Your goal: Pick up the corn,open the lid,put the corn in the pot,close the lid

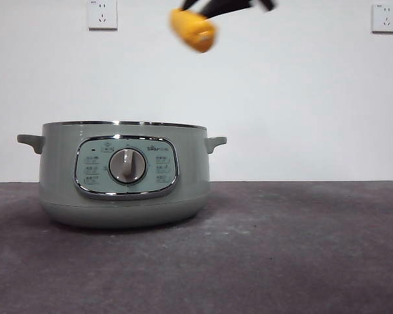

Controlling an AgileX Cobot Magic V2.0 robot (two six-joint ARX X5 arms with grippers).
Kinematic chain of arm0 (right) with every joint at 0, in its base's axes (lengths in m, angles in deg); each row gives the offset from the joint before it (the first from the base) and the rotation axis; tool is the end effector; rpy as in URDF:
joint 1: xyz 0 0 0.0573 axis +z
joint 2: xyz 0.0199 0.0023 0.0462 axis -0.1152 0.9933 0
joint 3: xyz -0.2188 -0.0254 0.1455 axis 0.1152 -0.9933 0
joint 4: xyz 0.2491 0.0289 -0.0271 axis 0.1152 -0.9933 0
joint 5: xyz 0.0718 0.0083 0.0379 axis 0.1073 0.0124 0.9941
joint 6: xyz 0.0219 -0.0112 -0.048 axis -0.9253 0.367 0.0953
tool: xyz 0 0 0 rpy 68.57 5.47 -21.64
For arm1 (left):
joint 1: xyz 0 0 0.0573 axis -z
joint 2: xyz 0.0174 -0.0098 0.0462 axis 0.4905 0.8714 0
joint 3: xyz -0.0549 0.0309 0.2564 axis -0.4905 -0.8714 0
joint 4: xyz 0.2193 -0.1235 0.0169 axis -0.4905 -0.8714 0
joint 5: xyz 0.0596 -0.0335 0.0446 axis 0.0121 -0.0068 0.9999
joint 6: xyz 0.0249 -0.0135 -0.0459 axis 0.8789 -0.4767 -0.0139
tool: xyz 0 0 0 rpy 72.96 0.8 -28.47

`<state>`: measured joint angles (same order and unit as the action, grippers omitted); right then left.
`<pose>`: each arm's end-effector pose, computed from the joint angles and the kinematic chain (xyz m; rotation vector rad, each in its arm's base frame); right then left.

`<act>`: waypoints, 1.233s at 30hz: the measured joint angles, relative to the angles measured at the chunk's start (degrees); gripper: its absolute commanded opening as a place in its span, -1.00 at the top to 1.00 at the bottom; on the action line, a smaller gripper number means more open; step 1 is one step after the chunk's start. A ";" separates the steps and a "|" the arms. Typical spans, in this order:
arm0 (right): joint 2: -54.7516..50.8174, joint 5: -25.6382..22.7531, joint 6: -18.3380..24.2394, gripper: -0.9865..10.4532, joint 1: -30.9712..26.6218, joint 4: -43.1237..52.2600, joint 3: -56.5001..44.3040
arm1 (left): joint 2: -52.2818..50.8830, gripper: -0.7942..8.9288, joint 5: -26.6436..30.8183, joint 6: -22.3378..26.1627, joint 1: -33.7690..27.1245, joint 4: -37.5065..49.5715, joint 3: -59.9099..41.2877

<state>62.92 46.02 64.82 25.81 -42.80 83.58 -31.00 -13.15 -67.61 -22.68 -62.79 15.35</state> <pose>0.3138 0.2098 0.3837 0.0423 0.5557 0.8289 0.0858 -0.0163 0.4562 0.0770 0.2864 -0.3420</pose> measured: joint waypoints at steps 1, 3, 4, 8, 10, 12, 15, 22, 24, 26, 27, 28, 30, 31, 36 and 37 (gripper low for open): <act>2.51 -0.04 0.00 0.86 0.70 -0.55 2.73 | -1.27 0.85 0.85 0.02 -0.20 -0.42 0.00; 7.17 -0.15 0.00 0.86 1.55 -1.64 7.61 | -3.41 0.85 2.10 0.04 -0.31 -1.73 0.00; 9.57 -0.63 0.00 0.86 1.90 -2.34 10.10 | -4.28 0.85 2.36 0.07 -0.39 -2.62 0.00; 18.05 -1.97 0.00 0.86 2.82 -4.35 18.27 | -7.41 0.85 2.89 0.17 -0.37 -5.42 0.02; 21.00 -2.54 0.00 0.86 3.10 -4.61 20.48 | -7.89 0.85 2.86 0.20 -0.37 -5.95 0.02; 23.93 -3.06 0.04 0.86 3.67 -5.60 22.29 | -7.96 0.85 2.86 0.20 -0.37 -6.51 0.02; 27.26 -3.89 0.26 0.86 4.63 -5.64 22.93 | -7.98 0.85 3.10 0.17 -0.37 -7.06 0.02; 32.57 -5.49 0.70 0.86 5.77 -5.90 22.95 | -8.57 0.85 2.99 0.17 -0.37 -7.34 0.00; 33.51 -5.53 0.70 0.86 5.86 -5.81 22.95 | -8.57 0.85 2.91 0.17 -0.37 -7.34 0.00; 34.23 -6.12 0.74 0.86 5.97 -5.79 22.95 | -8.55 0.85 2.91 0.17 -0.37 -7.37 0.02; 34.53 -6.23 0.96 0.86 5.97 -5.73 22.95 | -8.55 0.85 2.86 0.15 -0.37 -7.37 0.00; 34.75 -6.62 1.20 0.86 5.97 -5.73 22.95 | -8.52 0.85 2.69 0.15 -0.37 -7.37 0.00; 35.17 -7.06 1.57 0.86 6.05 -5.81 22.95 | -8.52 0.85 2.23 0.15 -0.37 -7.37 0.00; 35.30 -7.26 1.73 0.86 6.12 -5.81 22.95 | -8.50 0.85 2.05 0.13 -0.35 -7.37 0.00; 35.98 -7.41 2.56 0.86 6.56 -6.36 22.97 | -8.52 0.85 1.84 0.09 -0.31 -7.39 0.00; 36.00 -7.43 2.78 0.86 6.62 -6.62 23.04 | -8.52 0.85 1.84 0.04 -0.31 -7.41 0.00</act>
<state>98.92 38.59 67.60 32.43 -49.42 106.62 -39.52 -11.32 -67.56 -22.98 -70.20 15.35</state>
